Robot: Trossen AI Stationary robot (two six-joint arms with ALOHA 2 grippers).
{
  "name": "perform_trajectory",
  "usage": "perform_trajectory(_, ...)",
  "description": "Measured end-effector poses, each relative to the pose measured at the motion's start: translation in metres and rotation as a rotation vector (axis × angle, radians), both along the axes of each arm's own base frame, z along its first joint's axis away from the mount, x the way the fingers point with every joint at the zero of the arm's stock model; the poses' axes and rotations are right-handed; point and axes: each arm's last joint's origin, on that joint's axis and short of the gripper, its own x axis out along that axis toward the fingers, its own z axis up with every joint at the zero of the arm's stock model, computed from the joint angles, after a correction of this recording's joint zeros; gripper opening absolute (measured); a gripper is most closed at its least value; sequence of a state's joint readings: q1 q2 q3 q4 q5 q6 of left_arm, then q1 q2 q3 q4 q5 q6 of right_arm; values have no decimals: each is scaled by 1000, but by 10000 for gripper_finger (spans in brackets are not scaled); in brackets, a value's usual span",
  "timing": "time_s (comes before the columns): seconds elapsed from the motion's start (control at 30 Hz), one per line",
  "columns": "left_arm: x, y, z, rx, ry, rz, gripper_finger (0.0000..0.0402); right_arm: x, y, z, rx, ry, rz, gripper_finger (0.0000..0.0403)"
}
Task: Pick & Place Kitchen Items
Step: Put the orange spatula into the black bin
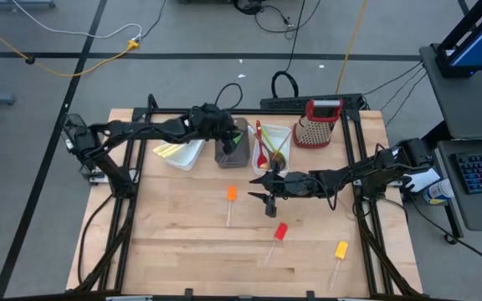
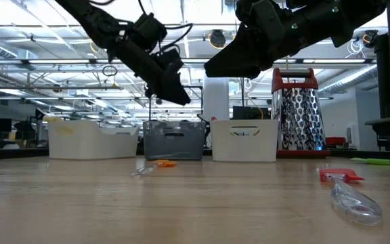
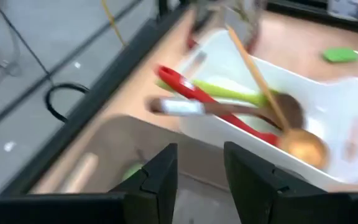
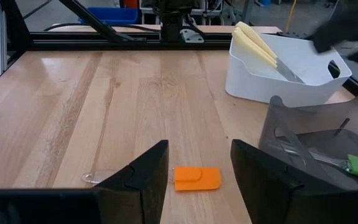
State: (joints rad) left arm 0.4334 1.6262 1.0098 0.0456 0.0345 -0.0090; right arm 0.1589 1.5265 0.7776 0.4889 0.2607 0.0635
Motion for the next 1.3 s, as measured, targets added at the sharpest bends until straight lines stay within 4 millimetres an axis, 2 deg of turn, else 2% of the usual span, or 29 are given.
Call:
perform_trajectory(0.17,0,-27,9,-54,20,-45,134,0,0,0,0,0,0,167)
perform_trajectory(0.6,11,-94,2,-204,89,-126,134,0,0,-1,-2,11,0,196)
perform_trajectory(0.97,6,-138,-8,-432,186,-41,134,0,-1,-1,-59,19,18,193)
perform_trajectory(1.13,3,-156,-13,-432,210,66,134,0,-1,-1,-113,24,36,193)
perform_trajectory(1.3,-1,-164,-16,-411,237,140,134,0,-1,-1,-160,34,53,192)
